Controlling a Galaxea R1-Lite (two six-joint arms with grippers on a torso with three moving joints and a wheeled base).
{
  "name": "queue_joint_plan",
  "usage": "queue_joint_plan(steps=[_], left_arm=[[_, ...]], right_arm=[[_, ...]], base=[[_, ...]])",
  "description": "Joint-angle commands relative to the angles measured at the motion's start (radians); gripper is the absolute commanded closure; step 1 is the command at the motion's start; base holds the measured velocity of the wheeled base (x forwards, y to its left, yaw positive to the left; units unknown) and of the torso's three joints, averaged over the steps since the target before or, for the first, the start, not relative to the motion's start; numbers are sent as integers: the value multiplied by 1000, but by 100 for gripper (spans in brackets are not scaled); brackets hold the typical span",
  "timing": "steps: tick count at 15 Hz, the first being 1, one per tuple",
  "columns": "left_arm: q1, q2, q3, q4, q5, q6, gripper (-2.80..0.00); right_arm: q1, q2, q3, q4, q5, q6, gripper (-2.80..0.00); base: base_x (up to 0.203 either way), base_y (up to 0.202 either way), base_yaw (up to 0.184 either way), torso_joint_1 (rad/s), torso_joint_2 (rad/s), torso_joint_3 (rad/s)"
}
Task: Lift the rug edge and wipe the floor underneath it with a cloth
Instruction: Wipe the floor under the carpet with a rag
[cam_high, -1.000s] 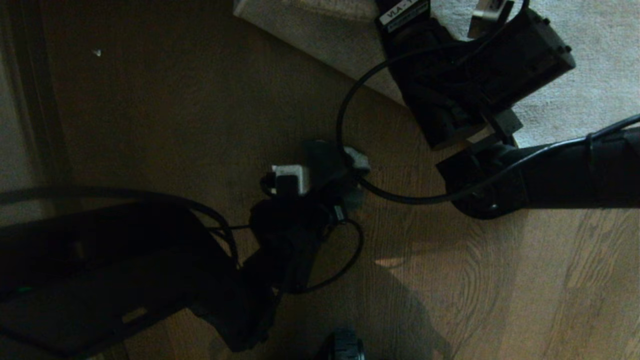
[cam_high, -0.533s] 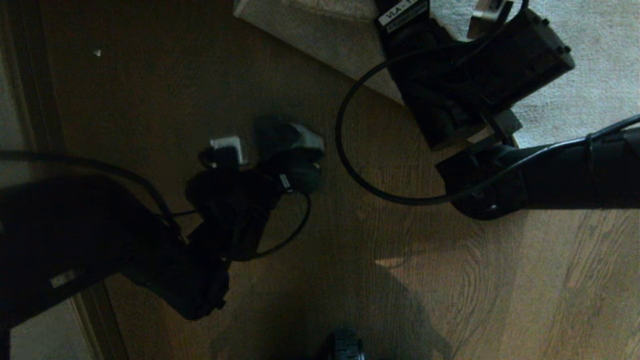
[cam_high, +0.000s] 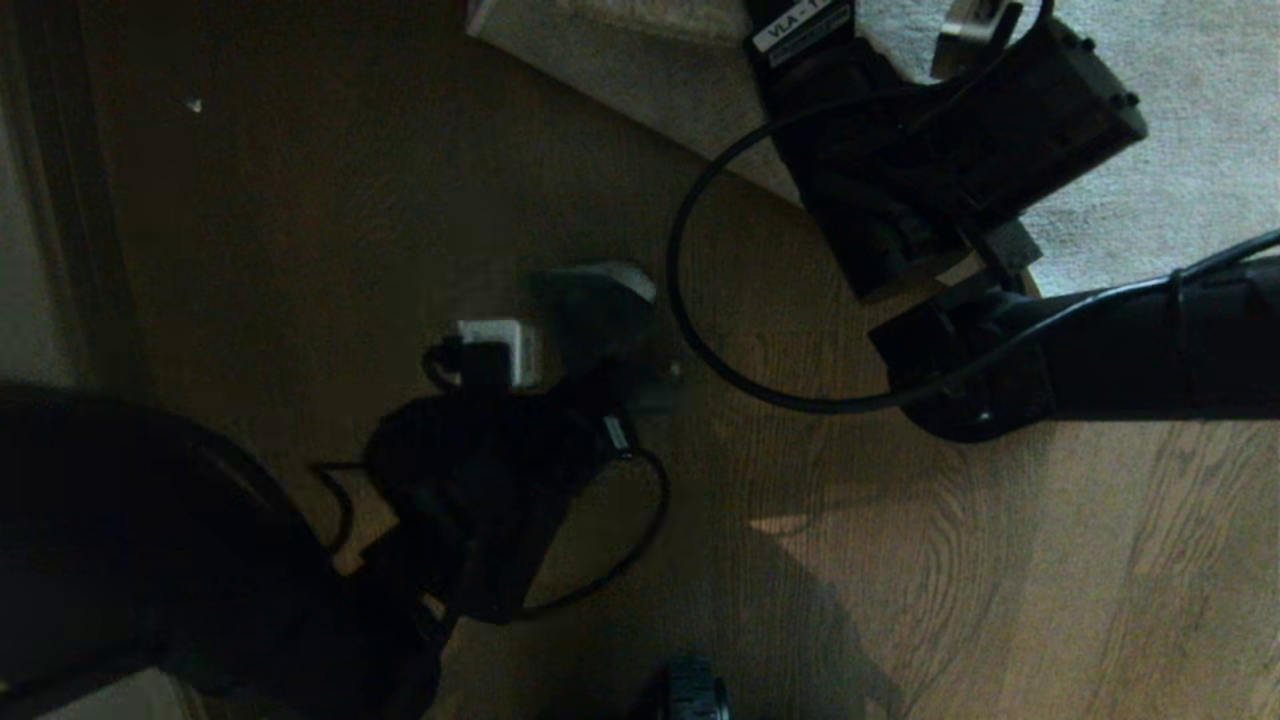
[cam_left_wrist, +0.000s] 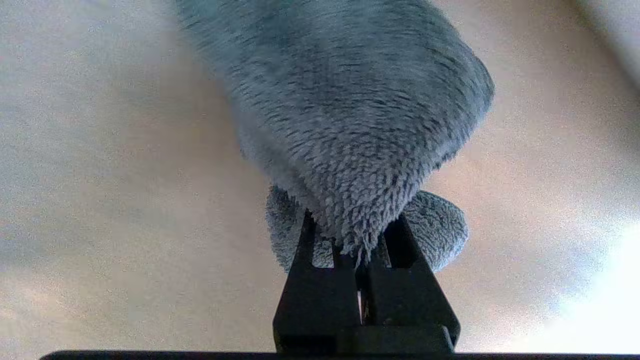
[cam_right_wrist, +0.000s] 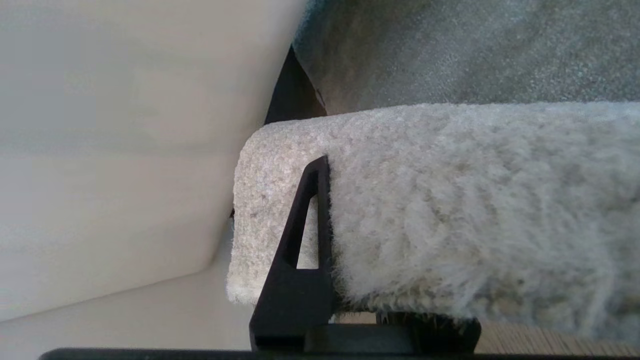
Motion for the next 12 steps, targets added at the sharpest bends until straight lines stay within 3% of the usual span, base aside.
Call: queue_joint_plan(steps=[1, 2, 4, 12], left_arm=[[-121, -3, 32, -43, 22, -3, 0], [-183, 19, 35, -45, 52, -7, 0], [-231, 86, 19, -47, 81, -13, 0], [-234, 324, -241, -47, 82, -16, 0]], right_arm=[[-1, 2, 0, -8, -1, 4, 0], [-1, 2, 0, -8, -1, 4, 0], [-2, 2, 0, -8, -1, 5, 0], [-8, 25, -3, -8, 1, 7, 0]], base=[[0, 0, 0, 0, 0, 0], [0, 0, 0, 0, 0, 0], [0, 0, 0, 0, 0, 0], [0, 0, 0, 0, 0, 0]])
